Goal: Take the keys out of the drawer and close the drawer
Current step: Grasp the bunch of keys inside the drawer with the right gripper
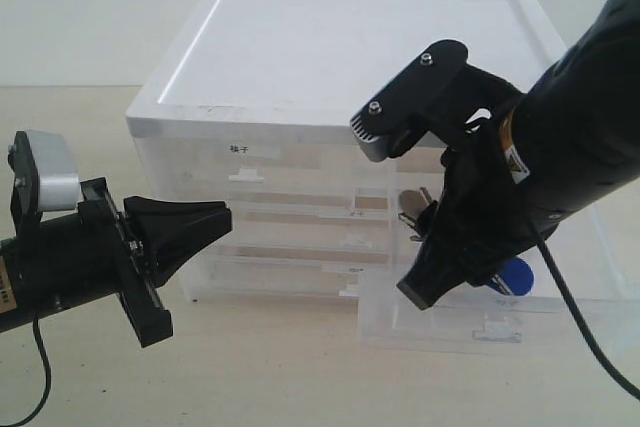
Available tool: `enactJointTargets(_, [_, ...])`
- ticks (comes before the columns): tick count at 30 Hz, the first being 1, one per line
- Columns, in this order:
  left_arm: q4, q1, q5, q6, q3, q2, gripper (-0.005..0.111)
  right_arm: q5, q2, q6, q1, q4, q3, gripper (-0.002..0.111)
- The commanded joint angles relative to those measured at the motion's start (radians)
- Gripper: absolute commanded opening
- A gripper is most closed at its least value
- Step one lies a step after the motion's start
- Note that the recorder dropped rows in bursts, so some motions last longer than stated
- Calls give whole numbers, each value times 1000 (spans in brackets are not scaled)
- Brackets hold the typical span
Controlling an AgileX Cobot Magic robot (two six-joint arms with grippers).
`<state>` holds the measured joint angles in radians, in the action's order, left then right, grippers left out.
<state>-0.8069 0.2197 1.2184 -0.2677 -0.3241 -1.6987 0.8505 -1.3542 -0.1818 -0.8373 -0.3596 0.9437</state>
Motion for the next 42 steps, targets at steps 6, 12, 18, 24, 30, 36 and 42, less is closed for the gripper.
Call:
enactJointTargets(6, [-1,2,3,-8,-2,-2,5,9,-7,65,3,-39,-5,0])
enactJointTargets(12, [-1,2,3,-8,-2,-2,5,11,21,70,1,-69,29,0])
enactJointTargets(18, [-1,2,3,-8,-2,-2,5,2,105,83,1,-65,35,0])
enactJointTargets(24, [-1,2,3,-8,-2,-2,5,28,154,110,1,21,33,0])
enactJointTargets(30, [-1,2,3,-8,-2,-2,5,16,155,121,1,41,33,0])
enactJointTargets(36, [-3,2,3,-8,-2,-2,5,42,155,160,1,88,17,55])
enactJointTargets(42, [-5,2,3,-8,-2,-2,5,19,155,153,1,76,-19,54])
